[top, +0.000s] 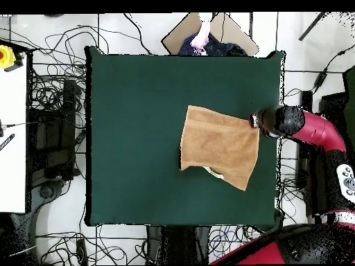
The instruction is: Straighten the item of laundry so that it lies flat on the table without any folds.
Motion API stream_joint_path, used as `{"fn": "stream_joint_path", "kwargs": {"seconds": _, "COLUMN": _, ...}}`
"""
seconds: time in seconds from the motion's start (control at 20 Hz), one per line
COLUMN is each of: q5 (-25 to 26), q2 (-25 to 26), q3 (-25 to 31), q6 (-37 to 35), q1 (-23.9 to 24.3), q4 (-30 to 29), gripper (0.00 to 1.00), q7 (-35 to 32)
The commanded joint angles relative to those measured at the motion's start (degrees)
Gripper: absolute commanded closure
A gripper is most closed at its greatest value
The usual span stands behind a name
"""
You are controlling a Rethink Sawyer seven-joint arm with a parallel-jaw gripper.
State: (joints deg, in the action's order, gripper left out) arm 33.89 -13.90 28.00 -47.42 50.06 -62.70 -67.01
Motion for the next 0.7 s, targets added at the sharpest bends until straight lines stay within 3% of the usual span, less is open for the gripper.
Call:
{"fn": "stream_joint_path", "kwargs": {"seconds": 0.05, "q5": 1.32, "q2": 0.29, "q3": 2.40, "q6": -2.64, "q1": -0.68, "q4": 4.32, "gripper": 1.00, "q7": 10.85}}
{"fn": "stream_joint_path", "kwargs": {"seconds": 0.7, "q5": 0.04, "q2": -4.45, "q3": 0.52, "q6": -2.27, "q1": 0.66, "q4": -2.36, "gripper": 1.00, "q7": 8.99}}
